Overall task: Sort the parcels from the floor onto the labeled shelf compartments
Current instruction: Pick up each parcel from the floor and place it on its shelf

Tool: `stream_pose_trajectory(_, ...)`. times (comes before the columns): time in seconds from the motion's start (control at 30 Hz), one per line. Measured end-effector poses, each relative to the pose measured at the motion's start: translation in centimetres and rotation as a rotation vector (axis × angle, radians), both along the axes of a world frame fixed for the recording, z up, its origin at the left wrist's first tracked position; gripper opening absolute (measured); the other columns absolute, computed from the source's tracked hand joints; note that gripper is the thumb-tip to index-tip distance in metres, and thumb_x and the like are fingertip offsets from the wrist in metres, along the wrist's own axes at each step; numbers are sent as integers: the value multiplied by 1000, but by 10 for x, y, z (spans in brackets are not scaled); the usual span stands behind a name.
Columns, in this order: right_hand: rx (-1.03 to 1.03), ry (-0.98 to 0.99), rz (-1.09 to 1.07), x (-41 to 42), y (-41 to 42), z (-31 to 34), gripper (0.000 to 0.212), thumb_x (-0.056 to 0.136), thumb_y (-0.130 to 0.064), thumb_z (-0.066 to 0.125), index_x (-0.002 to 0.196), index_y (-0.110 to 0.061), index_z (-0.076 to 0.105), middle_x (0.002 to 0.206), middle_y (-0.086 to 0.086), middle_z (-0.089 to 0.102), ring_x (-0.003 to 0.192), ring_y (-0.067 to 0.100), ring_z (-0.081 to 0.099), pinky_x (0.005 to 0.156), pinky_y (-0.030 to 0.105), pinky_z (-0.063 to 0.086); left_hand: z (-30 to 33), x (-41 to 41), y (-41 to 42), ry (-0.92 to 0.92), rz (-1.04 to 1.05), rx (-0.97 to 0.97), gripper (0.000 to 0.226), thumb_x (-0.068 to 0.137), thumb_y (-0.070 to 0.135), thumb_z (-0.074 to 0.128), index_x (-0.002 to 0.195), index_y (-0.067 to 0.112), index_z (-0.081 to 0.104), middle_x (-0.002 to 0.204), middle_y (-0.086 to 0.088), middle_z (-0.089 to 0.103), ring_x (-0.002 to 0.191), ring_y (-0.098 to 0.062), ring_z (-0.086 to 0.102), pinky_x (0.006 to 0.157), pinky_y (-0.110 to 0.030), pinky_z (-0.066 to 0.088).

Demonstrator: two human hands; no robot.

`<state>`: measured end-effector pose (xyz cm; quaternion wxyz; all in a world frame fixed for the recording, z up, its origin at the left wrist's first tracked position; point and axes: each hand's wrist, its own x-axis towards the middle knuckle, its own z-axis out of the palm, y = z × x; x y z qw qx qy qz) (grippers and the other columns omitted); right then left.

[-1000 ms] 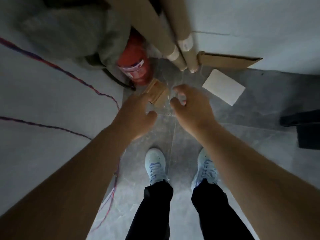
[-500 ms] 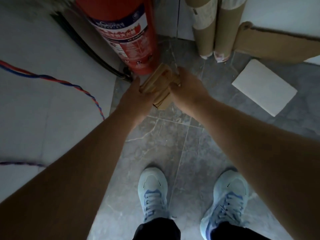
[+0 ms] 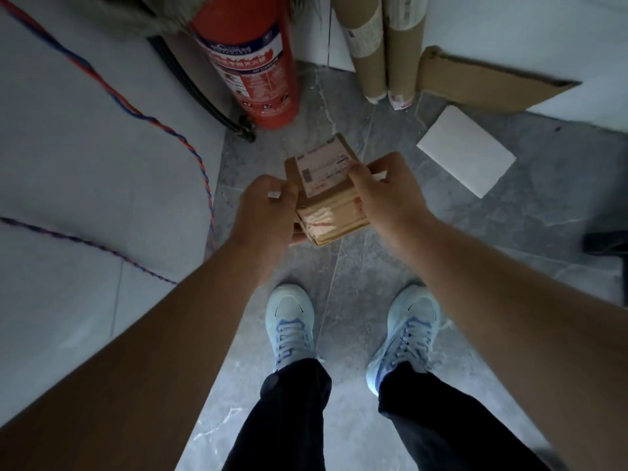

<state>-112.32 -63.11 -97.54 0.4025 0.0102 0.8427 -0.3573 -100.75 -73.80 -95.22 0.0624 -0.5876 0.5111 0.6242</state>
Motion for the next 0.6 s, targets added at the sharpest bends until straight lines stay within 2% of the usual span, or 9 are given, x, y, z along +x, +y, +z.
stream_pose_trajectory(0.1,-57,27,-88,6,11,37,29,95,-47,64,107,-22,55,103,3,71,88,20,73,75,42,63,33,4,3,5,48,-12,20,107,18,56,126,14,55,123,-15,65,95,-30,76,74,-45,66)
stream_pose_trajectory(0.2,-190,10,-200,17,23,77,24,100,-35,59,115,-17,57,103,3,74,88,15,75,70,31,62,70,5,2,50,5,28,36,108,26,53,143,16,52,125,-14,69,91,-25,77,73,-36,66)
stream_pose_trajectory(0.27,-253,3,-241,24,30,102,28,99,-37,56,119,-19,60,107,3,75,92,14,75,72,31,62,98,4,2,111,-75,61,37,110,30,47,143,15,57,119,-12,74,83,-18,78,65,-28,64)
stream_pose_trajectory(0.33,-293,5,-277,29,36,128,36,91,-43,54,119,-22,64,108,3,76,96,16,76,78,39,63,126,3,1,153,-155,63,36,111,31,46,140,17,61,115,-12,76,80,-16,78,64,-27,63)
stream_pose_trajectory(0.4,-350,-5,-338,30,42,157,39,89,-41,54,120,-21,65,109,5,76,97,19,76,76,39,63,154,0,-1,174,-208,53,37,109,33,49,142,20,60,115,-10,76,86,-20,79,71,-31,65)
stream_pose_trajectory(0.47,-407,9,-365,32,47,191,39,90,-38,55,122,-19,64,112,8,75,97,19,76,70,31,60,186,-3,-4,200,-251,26,39,108,36,52,145,26,58,116,-7,77,92,-19,78,77,-32,65)
stream_pose_trajectory(0.6,-454,60,-404,42,56,266,34,88,-36,56,121,-26,60,116,4,74,102,16,75,79,33,60,260,-5,0,278,-312,-41,39,104,39,59,143,37,59,118,4,76,99,-12,76,76,-26,63)
